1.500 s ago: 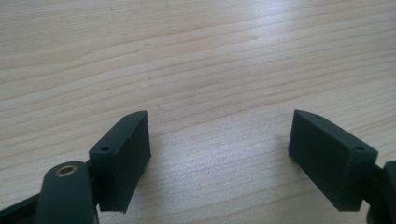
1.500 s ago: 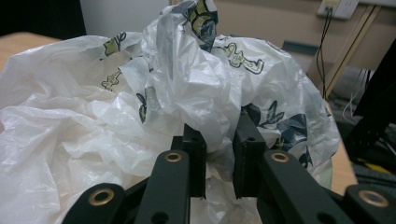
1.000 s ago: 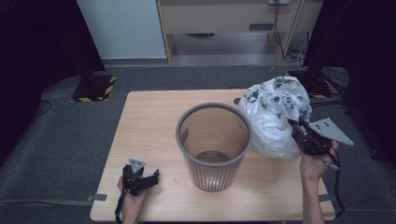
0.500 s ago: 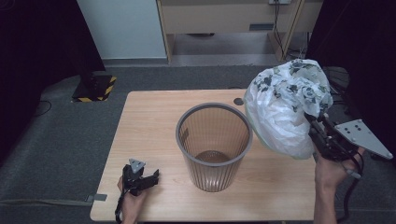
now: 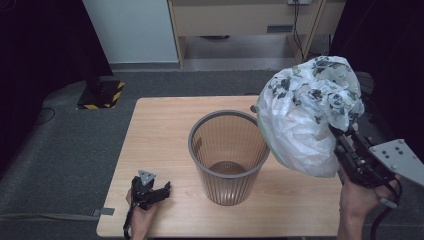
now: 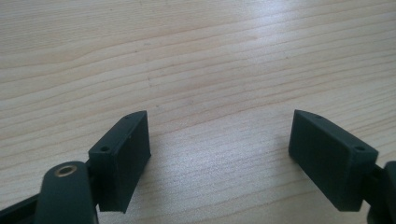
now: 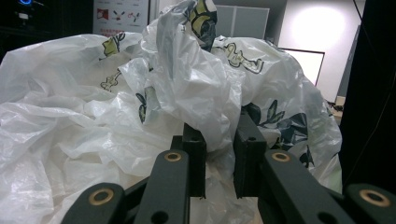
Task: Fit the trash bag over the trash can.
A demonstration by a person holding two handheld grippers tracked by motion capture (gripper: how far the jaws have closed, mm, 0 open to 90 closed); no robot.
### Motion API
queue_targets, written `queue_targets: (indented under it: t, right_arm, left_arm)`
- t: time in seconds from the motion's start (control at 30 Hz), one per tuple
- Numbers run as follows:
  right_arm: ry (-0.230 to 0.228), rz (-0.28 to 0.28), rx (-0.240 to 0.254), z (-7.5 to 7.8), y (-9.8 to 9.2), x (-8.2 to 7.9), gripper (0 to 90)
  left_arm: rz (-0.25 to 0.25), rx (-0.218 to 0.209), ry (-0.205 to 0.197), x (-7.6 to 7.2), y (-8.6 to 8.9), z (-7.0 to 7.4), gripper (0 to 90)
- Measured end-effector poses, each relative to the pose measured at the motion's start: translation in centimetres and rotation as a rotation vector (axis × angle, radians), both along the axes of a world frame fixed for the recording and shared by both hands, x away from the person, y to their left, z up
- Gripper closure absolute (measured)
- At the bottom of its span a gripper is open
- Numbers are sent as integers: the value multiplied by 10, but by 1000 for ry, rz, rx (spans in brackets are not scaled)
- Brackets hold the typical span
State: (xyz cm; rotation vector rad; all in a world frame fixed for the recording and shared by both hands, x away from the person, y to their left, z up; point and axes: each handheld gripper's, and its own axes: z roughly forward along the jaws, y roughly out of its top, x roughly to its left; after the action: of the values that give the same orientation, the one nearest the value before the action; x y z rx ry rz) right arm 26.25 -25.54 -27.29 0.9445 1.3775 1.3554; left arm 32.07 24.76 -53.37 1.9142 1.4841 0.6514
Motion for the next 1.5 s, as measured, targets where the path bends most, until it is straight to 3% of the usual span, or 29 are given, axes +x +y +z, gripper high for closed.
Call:
queue_targets:
  t: [0.2,0.5,0.9,1.07,1.43,1.5]
  right_arm:
    - [-21,61,8,1,26,-12,777]
    - [-17,123,17,-5,69,-15,773]
    - [-10,129,23,-16,119,-17,771]
    - [-11,115,4,-19,141,-17,769]
    - [52,135,-33,-29,166,-2,756]
    - [64,135,-39,-32,170,4,664]
  left_arm:
    - [0,0,0,0,0,0,202]
    - [-2,1,1,0,0,0,202]
    - [-2,1,2,0,0,0,201]
    - [-3,1,2,0,0,0,201]
    - [-4,1,2,0,0,0,201]
    - [-4,1,2,0,0,0,201]
